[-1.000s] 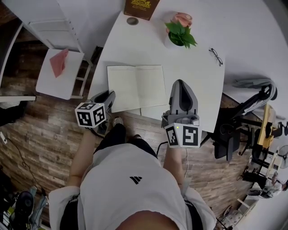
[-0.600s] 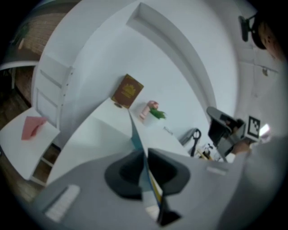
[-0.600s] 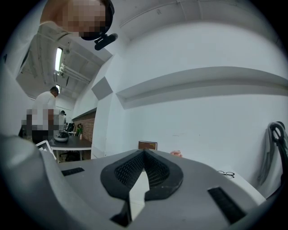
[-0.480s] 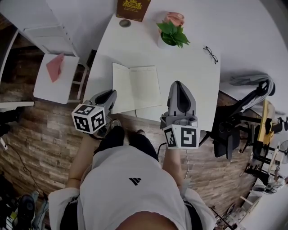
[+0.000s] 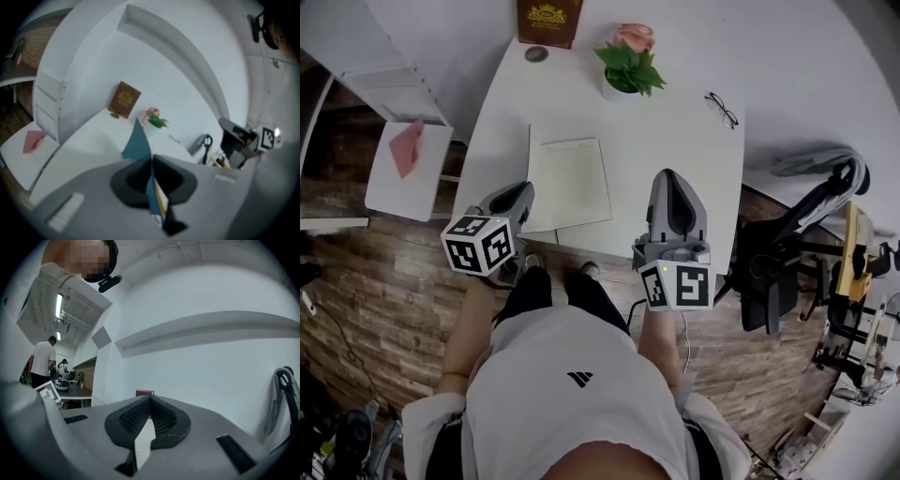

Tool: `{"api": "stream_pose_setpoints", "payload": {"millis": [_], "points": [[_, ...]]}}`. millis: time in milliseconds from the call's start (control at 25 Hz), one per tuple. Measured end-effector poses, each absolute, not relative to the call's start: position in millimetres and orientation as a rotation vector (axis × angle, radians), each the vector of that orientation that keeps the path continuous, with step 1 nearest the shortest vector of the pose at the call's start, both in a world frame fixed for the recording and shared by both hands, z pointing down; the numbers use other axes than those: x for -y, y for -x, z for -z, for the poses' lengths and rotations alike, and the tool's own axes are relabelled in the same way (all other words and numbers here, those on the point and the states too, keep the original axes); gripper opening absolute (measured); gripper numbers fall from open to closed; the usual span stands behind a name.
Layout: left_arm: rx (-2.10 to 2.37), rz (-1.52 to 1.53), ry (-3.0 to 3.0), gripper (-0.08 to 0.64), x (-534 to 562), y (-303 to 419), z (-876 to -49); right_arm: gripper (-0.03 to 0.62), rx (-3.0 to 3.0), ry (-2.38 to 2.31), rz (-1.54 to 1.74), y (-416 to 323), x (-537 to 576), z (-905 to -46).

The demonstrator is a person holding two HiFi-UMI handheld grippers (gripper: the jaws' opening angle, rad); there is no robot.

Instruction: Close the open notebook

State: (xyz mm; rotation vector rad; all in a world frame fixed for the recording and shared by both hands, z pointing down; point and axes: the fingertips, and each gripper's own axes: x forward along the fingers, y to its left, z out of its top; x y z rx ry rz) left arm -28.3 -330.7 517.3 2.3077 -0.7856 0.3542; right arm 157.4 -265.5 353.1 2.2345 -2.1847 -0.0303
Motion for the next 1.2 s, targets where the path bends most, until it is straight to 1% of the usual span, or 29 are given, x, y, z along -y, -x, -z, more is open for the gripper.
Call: {"api": "stream_pose_setpoints", "payload": {"millis": [600,1200], "points": [[0.819,-0.482,-2.341,0.02,323.8,-50.0,-519.7,-0.002,2.227,-2.225,0.028,-216.7,245.7,-348.9],[0.858,-0.64,-2.284,0.026,316.4,-109.3,-565.5,-0.002,2.216,-2.239,-0.011,-277.5,223.3,-359.2]]}}
